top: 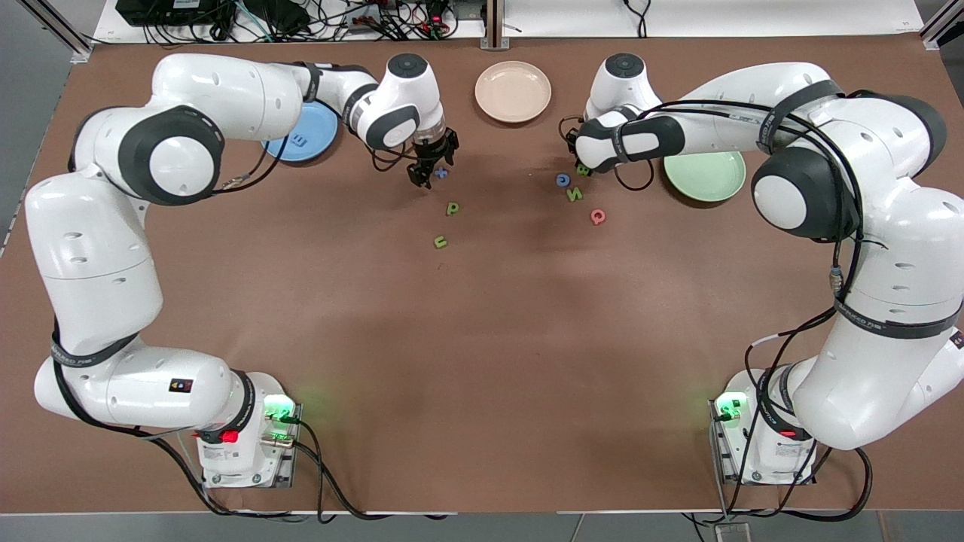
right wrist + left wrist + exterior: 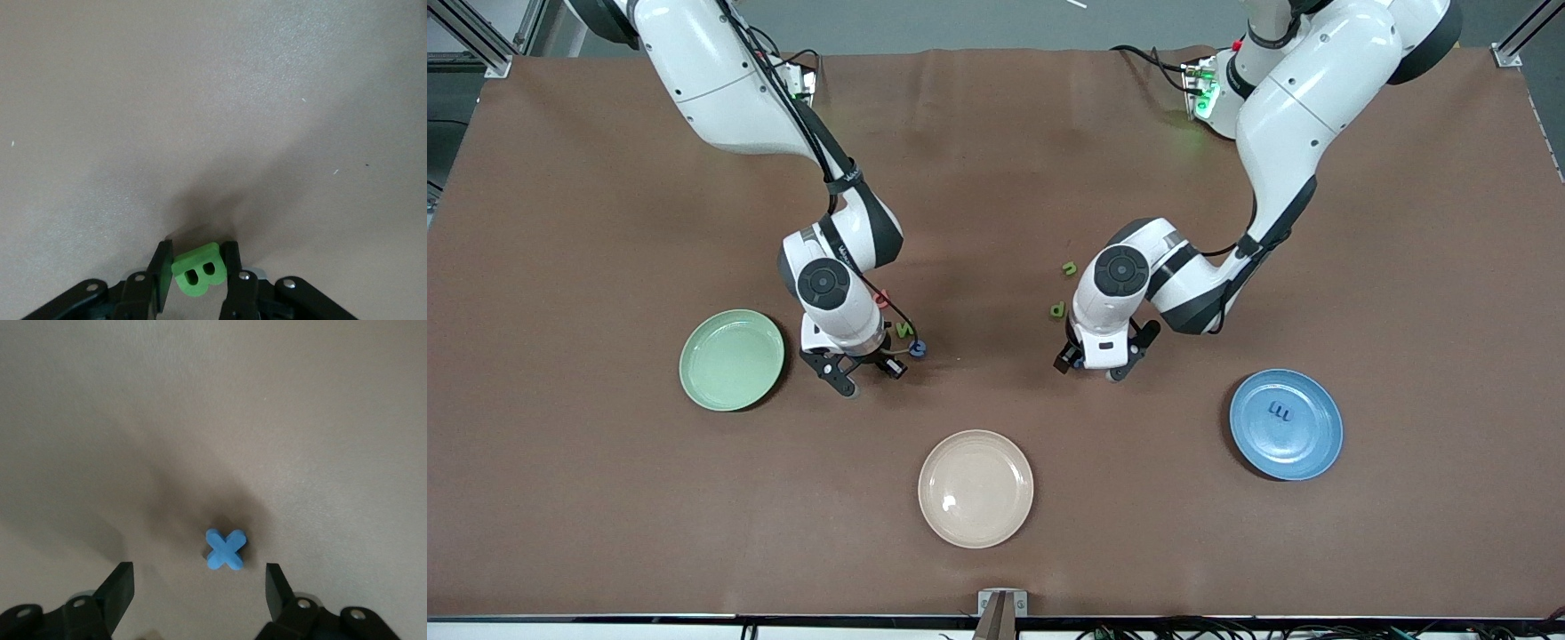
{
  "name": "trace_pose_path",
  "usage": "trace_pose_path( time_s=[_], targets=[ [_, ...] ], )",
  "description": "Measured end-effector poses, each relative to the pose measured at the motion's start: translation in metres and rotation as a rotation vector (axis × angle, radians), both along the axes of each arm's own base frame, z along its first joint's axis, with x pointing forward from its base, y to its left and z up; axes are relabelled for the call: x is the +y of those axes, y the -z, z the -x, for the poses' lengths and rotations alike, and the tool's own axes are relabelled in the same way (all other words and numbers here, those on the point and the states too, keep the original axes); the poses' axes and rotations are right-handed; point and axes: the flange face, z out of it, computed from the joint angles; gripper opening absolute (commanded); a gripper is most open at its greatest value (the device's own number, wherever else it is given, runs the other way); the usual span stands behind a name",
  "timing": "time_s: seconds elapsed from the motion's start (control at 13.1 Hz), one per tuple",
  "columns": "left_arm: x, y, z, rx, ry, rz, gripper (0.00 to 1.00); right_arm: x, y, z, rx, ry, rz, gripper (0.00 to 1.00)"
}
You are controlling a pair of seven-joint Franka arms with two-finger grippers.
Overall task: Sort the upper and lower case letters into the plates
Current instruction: 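Place the x on the blue plate while the right places B on green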
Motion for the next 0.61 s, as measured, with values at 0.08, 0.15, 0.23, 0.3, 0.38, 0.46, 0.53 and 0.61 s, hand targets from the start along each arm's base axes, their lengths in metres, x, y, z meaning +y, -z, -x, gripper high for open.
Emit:
trace_pose_path(
  time_s=[0.08, 0.15, 0.23, 0.3, 0.38, 0.46, 0.53, 0.61],
  targets=[
    [0.001, 0.003, -0.001, 0.001, -0.005, 0.003, 0.7, -0.004, -0.003, -0.005, 0.0, -0.004, 0.005, 0.0],
    [0.002, 0.005, -0.003, 0.002, -0.009, 0.004, 0.65, -0.016, -0.011, -0.013, 0.014, -0.024, 0.019, 0.0],
    [0.002, 0.007, -0.005, 0.003, -0.013, 0.007, 0.59, -0.035, -0.023, -0.023, 0.031, -0.051, 0.031, 0.0],
    [0.002, 0.008, -0.008, 0.003, -0.017, 0.01, 0.52, -0.06, -0.039, -0.033, 0.039, -0.084, 0.038, 0.0],
    [0.001, 0.01, -0.01, 0.004, -0.02, 0.015, 0.45, -0.09, -0.054, -0.042, 0.044, -0.123, 0.042, 0.0],
    [-0.001, 0.01, -0.011, 0.004, -0.02, 0.016, 0.23, -0.125, -0.066, -0.049, 0.05, -0.168, 0.045, 0.0],
    [-0.004, 0.009, -0.01, 0.001, -0.016, 0.017, 0.03, -0.163, -0.075, -0.052, 0.056, -0.212, 0.047, 0.0],
    [-0.006, 0.009, -0.01, -0.001, -0.011, 0.016, 0.0, -0.199, -0.079, -0.051, 0.063, -0.253, 0.047, 0.0]
  ],
)
